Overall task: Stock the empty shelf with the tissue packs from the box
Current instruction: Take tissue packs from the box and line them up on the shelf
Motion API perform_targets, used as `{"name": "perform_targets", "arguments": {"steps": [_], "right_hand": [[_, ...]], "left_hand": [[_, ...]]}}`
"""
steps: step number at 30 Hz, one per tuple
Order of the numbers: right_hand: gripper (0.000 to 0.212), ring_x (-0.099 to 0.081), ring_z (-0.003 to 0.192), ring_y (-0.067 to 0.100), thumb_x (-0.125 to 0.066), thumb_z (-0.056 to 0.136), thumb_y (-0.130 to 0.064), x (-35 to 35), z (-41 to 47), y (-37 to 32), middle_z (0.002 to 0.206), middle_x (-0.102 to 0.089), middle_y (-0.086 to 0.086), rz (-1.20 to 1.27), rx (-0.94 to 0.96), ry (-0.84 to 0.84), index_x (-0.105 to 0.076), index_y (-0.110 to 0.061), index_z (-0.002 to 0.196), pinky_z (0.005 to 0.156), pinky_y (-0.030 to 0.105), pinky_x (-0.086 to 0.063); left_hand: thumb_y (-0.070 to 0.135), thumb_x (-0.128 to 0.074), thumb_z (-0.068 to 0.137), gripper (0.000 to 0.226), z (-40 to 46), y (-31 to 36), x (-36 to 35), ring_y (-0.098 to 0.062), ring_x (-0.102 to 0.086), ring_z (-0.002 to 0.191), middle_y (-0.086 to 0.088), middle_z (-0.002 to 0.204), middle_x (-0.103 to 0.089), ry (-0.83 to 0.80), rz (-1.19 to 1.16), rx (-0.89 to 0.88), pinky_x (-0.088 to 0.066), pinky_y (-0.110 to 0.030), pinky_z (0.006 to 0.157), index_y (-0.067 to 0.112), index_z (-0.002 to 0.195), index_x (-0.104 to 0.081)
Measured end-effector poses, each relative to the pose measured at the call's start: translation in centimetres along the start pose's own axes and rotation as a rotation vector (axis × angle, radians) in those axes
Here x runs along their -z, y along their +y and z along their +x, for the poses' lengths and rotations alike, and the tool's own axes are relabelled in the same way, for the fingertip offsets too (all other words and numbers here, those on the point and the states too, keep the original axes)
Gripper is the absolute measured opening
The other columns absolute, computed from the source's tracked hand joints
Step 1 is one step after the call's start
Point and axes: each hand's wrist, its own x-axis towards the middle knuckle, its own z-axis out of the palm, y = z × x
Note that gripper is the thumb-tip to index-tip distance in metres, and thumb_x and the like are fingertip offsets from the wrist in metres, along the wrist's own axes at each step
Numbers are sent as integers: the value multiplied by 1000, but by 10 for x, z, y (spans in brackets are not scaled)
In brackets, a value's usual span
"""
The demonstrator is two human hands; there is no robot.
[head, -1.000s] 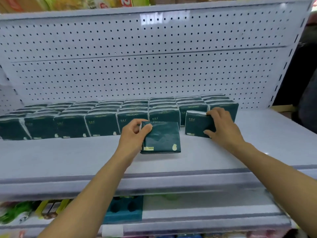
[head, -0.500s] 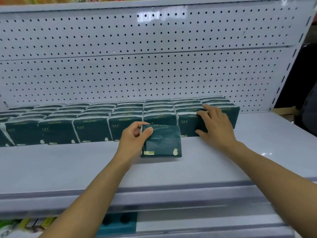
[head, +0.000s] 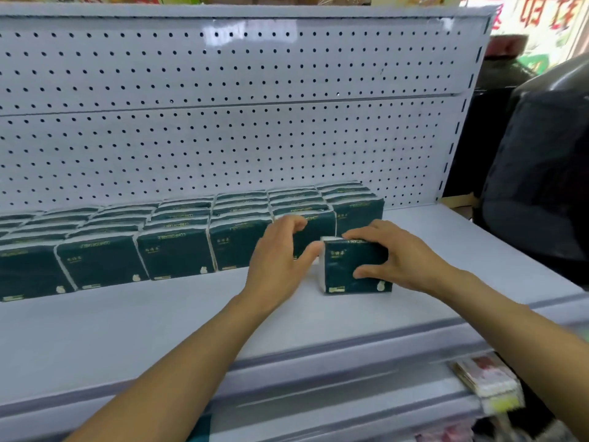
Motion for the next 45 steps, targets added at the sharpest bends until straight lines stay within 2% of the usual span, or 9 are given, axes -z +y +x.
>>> {"name": "perform_targets", "arguments": {"steps": [3, 6, 9, 12, 22, 33, 36, 39, 45], "right_hand": [[61, -42, 113, 9, -76, 78, -43, 12, -2, 28, 118, -48, -13, -116, -57, 25, -48, -44, 132, 86, 33, -47], [61, -38, 119, 10, -75, 80, -39, 12, 4, 49, 127, -46, -9, -192, -95, 93, -48, -41, 135, 86, 33, -46], [63, -33, 128, 13, -73, 84, -33, 2, 15, 60, 139, -42, -5, -219, -121, 161, -45, -35, 140, 90, 37, -48], [66, -26, 136, 15, -70, 86, -29, -11, 28, 64, 147, -35, -3, -240, -122, 210, -40, -30, 145, 92, 41, -50], [68, -10, 147, 17, -65, 91, -27, -32, 57, 64, 159, -16, -3, -267, -63, 223, -30, -28, 149, 104, 45, -44], [77, -2, 148, 25, -65, 89, -23, -25, 44, 29, 161, -6, 3, -338, -164, 221, -21, -30, 152, 118, 55, -8], [66, -25, 142, 28, -66, 89, -23, -26, 13, -3, 156, -26, 8, -254, -87, 391, -35, -25, 148, 116, 54, -21], [55, -46, 127, 30, -67, 89, -23, -35, -24, -36, 144, -44, 8, -189, 22, 494, -47, -19, 140, 101, 47, -40], [49, -50, 123, 29, -64, 91, -26, -72, -93, -102, 142, -49, 8, -123, 195, 439, -50, -18, 137, 90, 43, -46]], "left_hand": [[40, -63, 91, 53, 18, -11, -5, -17, -41, 131, 3, 141, -48, 61, 344, -182, -25, -36, 114, 20, 137, -46], [47, -60, 91, 69, 32, -22, -10, -19, -24, 146, 1, 155, -32, -18, 606, -248, -2, -44, 122, 21, 149, -31], [57, -50, 93, 85, 42, -28, -16, -19, -1, 152, 3, 164, -8, -128, 848, -258, 15, -49, 118, 25, 156, -2], [56, -49, 94, 88, 46, -32, -19, -20, 2, 152, 3, 165, -4, -159, 932, -252, 18, -51, 114, 27, 156, 7], [51, -48, 96, 84, 49, -37, -23, -20, -8, 151, 3, 164, -7, -137, 970, -244, 16, -51, 116, 27, 156, 7], [50, -55, 93, 83, 41, -20, -5, -18, -17, 149, 2, 162, -20, -72, 850, -291, 15, -52, 116, 27, 156, -6], [48, -65, 88, 79, 15, -11, 16, -21, -35, 142, -1, 151, -41, 71, 750, -302, 2, -53, 120, 23, 153, -27], [43, -68, 86, 68, -35, -8, 35, -21, -47, 132, -1, 139, -54, 202, 672, -319, -10, -55, 120, 19, 145, -42], [44, -52, 91, 57, -165, -9, 76, -19, -49, 127, 0, 138, -55, 227, 585, -213, -26, -50, 116, 18, 141, -45]]}}
